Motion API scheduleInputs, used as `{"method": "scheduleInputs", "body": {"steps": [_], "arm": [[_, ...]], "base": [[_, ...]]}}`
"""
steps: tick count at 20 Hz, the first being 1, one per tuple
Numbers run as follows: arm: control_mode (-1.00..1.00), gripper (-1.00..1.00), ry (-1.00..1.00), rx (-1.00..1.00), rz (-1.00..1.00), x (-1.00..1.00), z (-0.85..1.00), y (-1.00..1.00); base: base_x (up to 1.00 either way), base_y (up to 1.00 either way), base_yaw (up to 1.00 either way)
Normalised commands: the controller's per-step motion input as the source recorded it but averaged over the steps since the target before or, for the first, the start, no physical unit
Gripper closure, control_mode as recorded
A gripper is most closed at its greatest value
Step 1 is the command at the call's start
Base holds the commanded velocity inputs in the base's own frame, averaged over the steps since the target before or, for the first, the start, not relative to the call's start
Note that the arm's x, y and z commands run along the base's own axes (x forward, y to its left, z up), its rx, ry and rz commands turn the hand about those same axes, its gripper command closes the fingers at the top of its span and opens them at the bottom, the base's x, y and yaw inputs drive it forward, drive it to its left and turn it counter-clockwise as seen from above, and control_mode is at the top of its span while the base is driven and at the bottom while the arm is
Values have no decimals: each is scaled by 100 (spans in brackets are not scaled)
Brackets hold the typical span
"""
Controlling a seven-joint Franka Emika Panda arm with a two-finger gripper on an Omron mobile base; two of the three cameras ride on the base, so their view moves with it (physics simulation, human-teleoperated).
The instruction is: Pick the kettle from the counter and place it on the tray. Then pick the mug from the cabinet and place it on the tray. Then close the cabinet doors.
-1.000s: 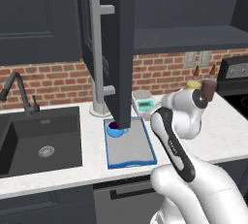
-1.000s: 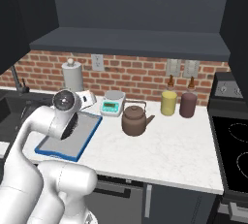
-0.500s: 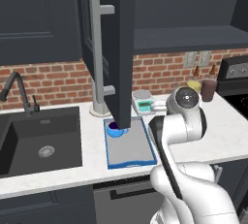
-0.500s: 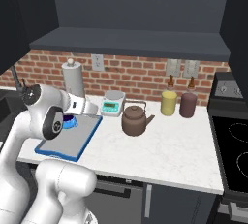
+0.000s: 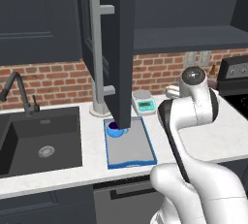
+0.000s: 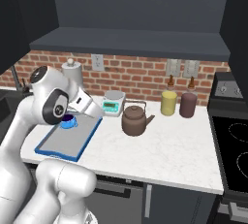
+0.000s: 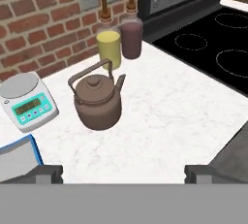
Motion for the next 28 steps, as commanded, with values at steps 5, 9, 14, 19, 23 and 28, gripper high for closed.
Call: {"method": "scheduleInputs", "body": {"steps": [5,9,14,19,23,28], "arm": [[-100,-100,0,29,-1,-26,0,-20],[-100,-100,-6,28,0,-3,-2,-8],[-100,-100,-14,24,0,0,-5,-7],[-100,-100,-4,12,-5,8,3,-3],[-100,-100,0,8,-10,26,0,0],[-100,-100,3,7,-6,33,0,-2]], "base": [[0,0,0],[0,0,0],[0,0,0],[0,0,0],[0,0,0],[0,0,0]]}}
